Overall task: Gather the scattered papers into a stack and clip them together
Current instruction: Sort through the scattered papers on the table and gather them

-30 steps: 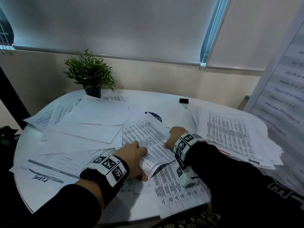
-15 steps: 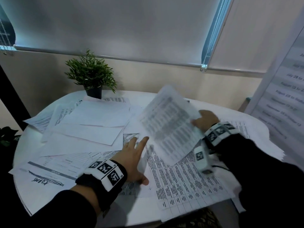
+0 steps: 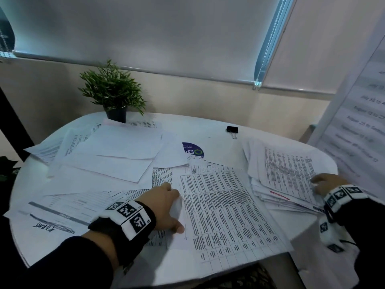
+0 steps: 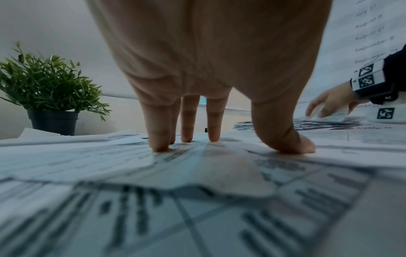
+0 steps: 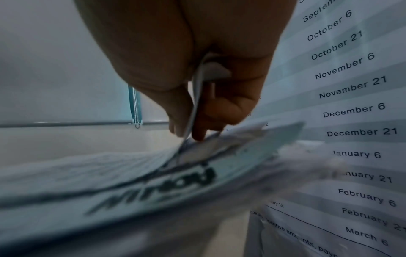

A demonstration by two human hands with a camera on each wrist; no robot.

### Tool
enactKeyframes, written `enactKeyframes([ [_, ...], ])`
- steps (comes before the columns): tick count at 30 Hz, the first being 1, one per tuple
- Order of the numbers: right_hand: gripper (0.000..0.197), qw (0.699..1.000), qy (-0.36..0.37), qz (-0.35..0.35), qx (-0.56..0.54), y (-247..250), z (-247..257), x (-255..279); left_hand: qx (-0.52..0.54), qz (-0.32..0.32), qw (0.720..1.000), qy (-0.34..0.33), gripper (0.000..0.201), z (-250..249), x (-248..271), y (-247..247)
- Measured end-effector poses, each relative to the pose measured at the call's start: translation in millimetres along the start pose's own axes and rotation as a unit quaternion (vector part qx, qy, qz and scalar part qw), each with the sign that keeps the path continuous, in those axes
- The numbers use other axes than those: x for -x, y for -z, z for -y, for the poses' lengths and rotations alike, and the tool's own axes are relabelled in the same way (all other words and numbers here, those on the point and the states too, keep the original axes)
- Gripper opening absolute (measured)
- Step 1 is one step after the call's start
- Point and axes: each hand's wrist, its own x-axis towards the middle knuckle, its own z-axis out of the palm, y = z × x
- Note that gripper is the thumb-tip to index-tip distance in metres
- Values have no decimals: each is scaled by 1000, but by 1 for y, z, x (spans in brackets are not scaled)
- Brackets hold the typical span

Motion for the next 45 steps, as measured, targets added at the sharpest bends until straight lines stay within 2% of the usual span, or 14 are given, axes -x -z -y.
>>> enactKeyframes([
  [3,45,991,-52,-45,111,1,21,17,-3,3,999,35,91,1,-1,4],
  [6,30,987,79,-128,55,10,60,71,-25,-29,994,98,86,-3,-3,11],
  [9,18,976,216,4,-32,-2,84,127,-70,-37,986,150,80,-10,-6,15],
  [12,41,968,228,98,17,-21,88,150,-81,-25,983,163,82,-14,-13,12],
  [16,67,970,220,83,58,-34,89,154,-42,-19,989,143,83,-24,-20,9],
  [22,72,963,247,98,46,-35,97,161,90,-19,990,109,75,-46,-23,5],
  [25,73,962,253,92,42,-36,93,161,239,-35,966,89,57,-54,-24,4],
  [28,74,960,265,90,34,-39,89,159,287,-57,953,79,44,-60,-22,0],
  [33,102,956,250,86,-131,-45,81,147,425,-183,885,52,37,-50,-17,3],
  [35,99,924,244,105,-275,-46,83,144,496,-238,834,34,24,-41,-11,12],
  [38,71,828,268,103,-481,-50,93,143,596,-264,758,-16,17,-36,-4,29],
  [41,30,775,231,20,-588,-29,105,145,637,-257,725,-47,10,-38,-7,39],
  [43,17,769,185,-58,-609,-8,98,126,625,-242,742,-24,7,-35,-11,40],
  [45,38,809,132,-132,-558,10,84,96,512,-215,832,1,7,-23,-15,36],
])
